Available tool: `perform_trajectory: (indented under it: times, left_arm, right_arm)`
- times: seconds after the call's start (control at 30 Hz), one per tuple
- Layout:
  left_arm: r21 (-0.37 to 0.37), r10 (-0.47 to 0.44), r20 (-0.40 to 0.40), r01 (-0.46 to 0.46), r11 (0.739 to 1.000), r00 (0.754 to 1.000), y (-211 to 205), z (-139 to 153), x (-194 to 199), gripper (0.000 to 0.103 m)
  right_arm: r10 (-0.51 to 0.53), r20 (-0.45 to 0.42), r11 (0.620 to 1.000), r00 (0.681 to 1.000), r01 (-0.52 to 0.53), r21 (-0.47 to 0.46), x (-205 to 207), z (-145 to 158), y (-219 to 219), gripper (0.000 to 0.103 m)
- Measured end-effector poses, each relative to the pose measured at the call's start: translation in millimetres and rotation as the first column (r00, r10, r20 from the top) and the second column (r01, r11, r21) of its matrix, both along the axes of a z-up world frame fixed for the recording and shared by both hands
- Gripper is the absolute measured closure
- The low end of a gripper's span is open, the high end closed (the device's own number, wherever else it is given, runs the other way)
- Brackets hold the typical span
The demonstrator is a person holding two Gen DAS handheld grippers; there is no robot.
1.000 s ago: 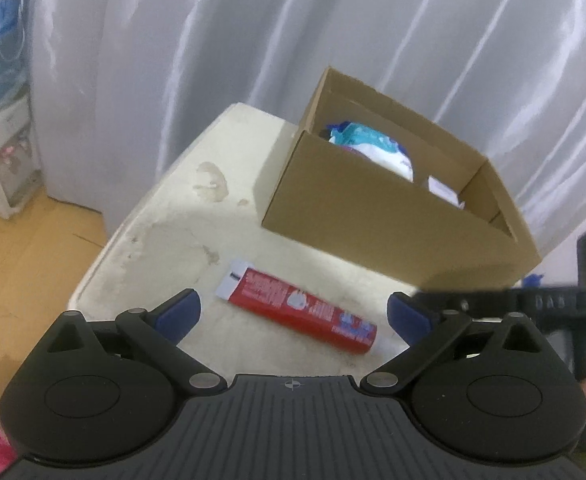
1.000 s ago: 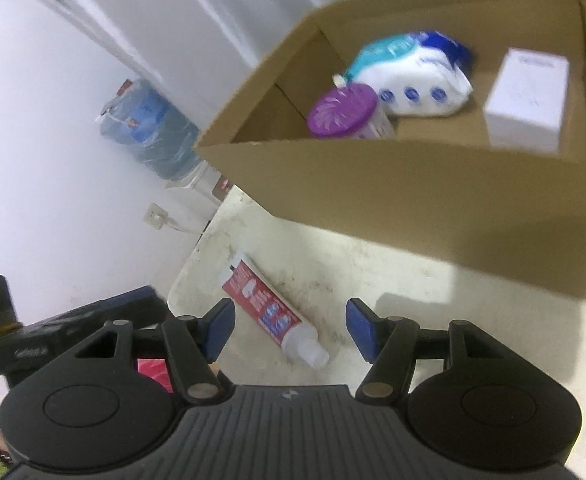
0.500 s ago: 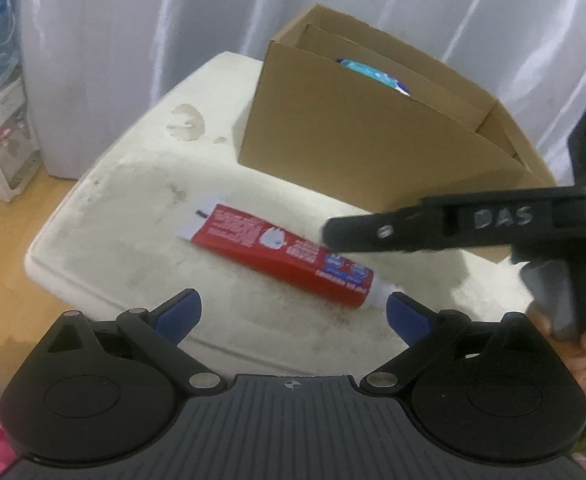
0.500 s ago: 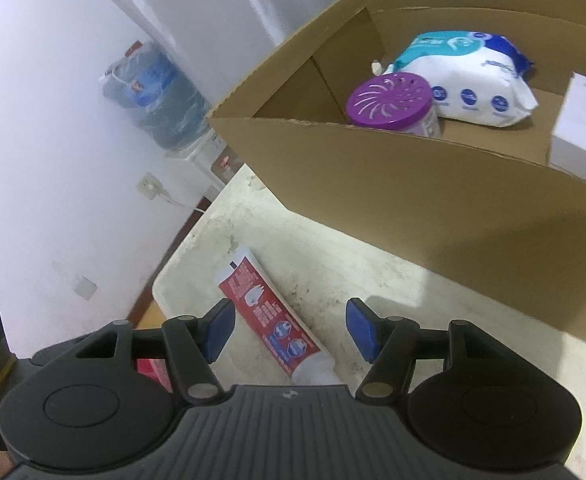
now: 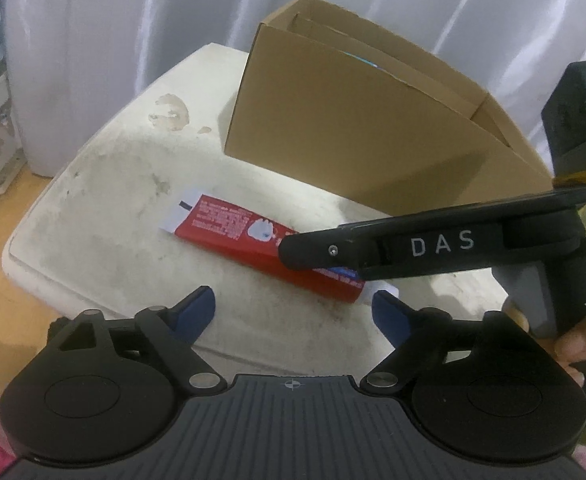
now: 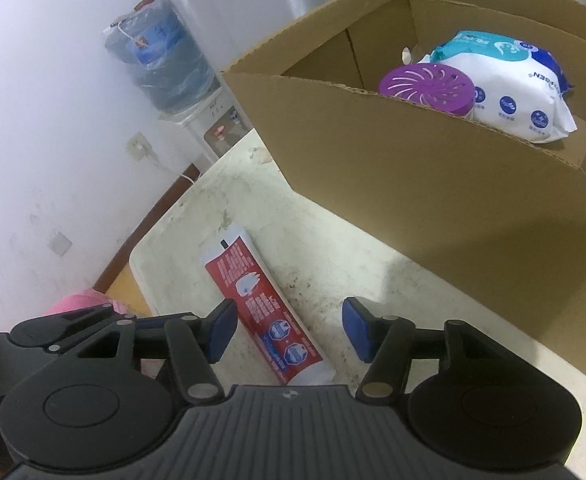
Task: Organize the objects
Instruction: 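Close the right gripper on the toothpaste tube's cap end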
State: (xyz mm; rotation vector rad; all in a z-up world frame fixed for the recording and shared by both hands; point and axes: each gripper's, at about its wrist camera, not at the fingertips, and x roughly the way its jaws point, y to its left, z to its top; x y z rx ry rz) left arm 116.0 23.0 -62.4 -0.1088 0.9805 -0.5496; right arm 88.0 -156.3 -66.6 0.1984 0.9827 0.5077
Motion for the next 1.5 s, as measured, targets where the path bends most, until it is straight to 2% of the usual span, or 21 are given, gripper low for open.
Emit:
perform_trajectory:
  times: [0.1, 0.4, 0.63, 0.93, 1.03, 1.17, 1.37, 1.5]
  left_arm:
    - [-0.045, -0.007, -0.025, 0.006, 0.999, 1.0, 5.9, -0.9, -1.2, 0.018]
    - [-0.182, -0.065, -0.109, 0.044, 0.982, 0.992, 13.4, -5.1, -9.5, 0.029]
    - [-0.167, -0.103, -0.113, 0.083, 0.982, 0.988, 6.5, -4.0, -15.6, 0.034]
    - [-0.144, -0.147, -0.114, 0.13, 0.981, 0.983, -2.6, -7.5, -19.3, 0.035]
    - [-0.14, -0.152, -0.118, 0.135, 0.981, 0.981, -3.1, -8.8, -18.8, 0.035]
    - [-0.138, -0.157, -0.129, 0.139, 0.981, 0.979, -3.8, -10.7, -19.2, 0.035]
    - [-0.146, -0.165, -0.143, 0.144, 0.979, 0.976, -5.2, -12.1, -17.5, 0.033]
    - [-0.163, -0.169, -0.16, 0.143, 0.976, 0.972, -5.0, -13.6, -17.7, 0.029]
  right_arm:
    - [0.004, -0.017, 1.0, 1.0, -0.004, 0.021, -3.3, -1.1, -2.3, 0.063]
    - [-0.01, -0.072, 0.995, 0.997, 0.017, 0.095, -19.0, -5.1, -13.2, 0.073]
    - [-0.029, -0.107, 0.992, 0.994, 0.042, 0.121, -39.0, -6.9, -19.4, 0.073]
    - [-0.031, -0.173, 0.985, 0.984, 0.06, 0.159, -48.3, -8.5, -27.8, 0.072]
    - [-0.054, -0.147, 0.988, 0.988, 0.075, 0.137, -42.5, -3.0, -26.0, 0.069]
    - [-0.045, -0.091, 0.995, 0.995, 0.053, 0.086, -32.2, 2.0, -15.8, 0.06]
    - [0.016, 0.0, 0.997, 1.0, -0.016, -0.075, -35.2, 2.6, 10.3, 0.061]
    - [0.014, -0.006, 0.998, 1.0, -0.014, -0.061, -43.3, 0.4, 8.7, 0.071]
